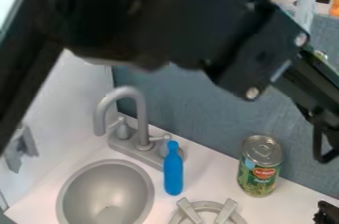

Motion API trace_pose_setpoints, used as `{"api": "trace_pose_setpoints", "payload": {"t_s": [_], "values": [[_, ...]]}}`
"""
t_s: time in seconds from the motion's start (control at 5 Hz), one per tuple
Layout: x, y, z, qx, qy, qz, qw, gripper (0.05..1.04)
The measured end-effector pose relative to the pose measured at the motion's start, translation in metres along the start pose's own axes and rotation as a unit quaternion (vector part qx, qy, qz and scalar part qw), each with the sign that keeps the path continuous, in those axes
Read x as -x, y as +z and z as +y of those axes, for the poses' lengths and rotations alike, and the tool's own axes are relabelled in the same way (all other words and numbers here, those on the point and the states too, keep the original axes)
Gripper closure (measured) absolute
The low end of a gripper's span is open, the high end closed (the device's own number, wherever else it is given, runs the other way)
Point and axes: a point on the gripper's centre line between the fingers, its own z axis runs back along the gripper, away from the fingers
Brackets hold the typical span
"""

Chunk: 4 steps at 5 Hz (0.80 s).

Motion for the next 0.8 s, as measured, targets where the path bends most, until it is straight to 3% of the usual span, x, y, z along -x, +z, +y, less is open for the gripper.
{"api": "trace_pose_setpoints", "payload": {"t_s": [0.4,0.6,0.8], "values": [[0.0004,-0.0058,0.0005,-0.001,-0.065,0.021,0.9977,0.083],[-0.0034,-0.0045,-0.0003,-0.002,-0.094,0.026,0.9952,0.133],[-0.006,-0.0055,-0.0072,-0.004,-0.122,0.028,0.9922,0.413]]}}
